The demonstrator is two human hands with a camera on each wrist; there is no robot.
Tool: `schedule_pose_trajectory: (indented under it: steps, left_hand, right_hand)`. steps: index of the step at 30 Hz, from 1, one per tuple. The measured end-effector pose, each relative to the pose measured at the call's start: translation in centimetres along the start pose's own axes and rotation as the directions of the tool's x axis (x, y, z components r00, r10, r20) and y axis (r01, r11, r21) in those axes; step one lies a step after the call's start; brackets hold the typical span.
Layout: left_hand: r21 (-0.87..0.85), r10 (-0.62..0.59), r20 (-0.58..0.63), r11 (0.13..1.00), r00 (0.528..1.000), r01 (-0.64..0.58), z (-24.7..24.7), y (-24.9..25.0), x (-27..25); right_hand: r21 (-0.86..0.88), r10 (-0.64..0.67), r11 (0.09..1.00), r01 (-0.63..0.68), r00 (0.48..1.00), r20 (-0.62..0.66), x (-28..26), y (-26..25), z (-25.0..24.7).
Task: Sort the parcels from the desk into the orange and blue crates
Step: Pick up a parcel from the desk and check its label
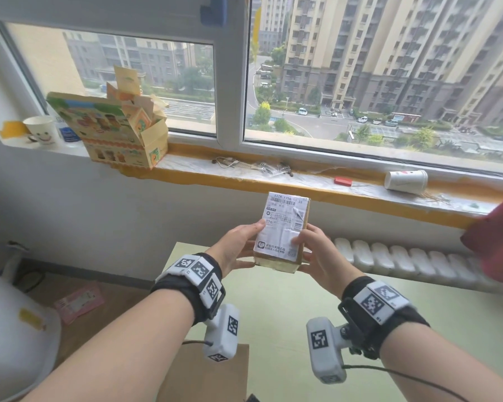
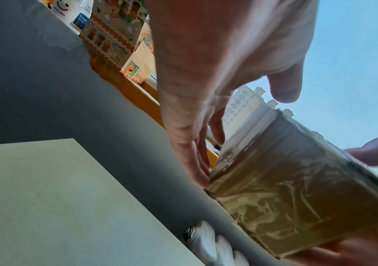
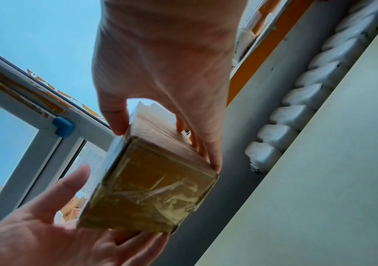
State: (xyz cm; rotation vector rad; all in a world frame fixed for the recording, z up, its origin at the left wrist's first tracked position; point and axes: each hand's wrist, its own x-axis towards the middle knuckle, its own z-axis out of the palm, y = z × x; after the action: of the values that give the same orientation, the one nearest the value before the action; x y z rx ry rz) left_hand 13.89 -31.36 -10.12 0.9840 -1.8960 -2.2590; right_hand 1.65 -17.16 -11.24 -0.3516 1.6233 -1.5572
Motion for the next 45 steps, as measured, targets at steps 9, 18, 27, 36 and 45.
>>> schedule_pose_trajectory:
  steps: [9,18,27,36,45]
  left_hand:
    - [0.056,0.007,0.065,0.998,0.998,-0.011,0.8,-0.3,0.0]
    - [0.069,0.006,0.179,0.997,0.984,-0.019,4.0,-0.7,0.9]
    - [0.143,-0.052,0.375,0.990,0.926,-0.003,12.0,-2.9,1.9]
    - [0.243,-0.067,0.570,0.966,0.819,-0.090,24.7,-3.5,-0.4]
    - [0.272,-0.105,0.666,0.956,0.739,-0.110,41.3,-6.4,-3.3]
  right_hand:
    - [0.027,-0.001,1.000,0.001,1.000,-0.007,-1.2,0.2,-1.4]
    - [0.035,-0.039,0.998,0.045,0.989,-0.143,-4.6,0.9,-3.8]
    - [0.093,0.002,0.995,0.045,0.891,-0.455,-11.2,3.6,-8.0]
    - [0.116,0.032,0.992,0.056,0.764,-0.645,-20.7,5.0,-17.0]
    - [0.126,0.020,0.986,0.104,0.686,-0.727,-31.6,6.5,-28.5]
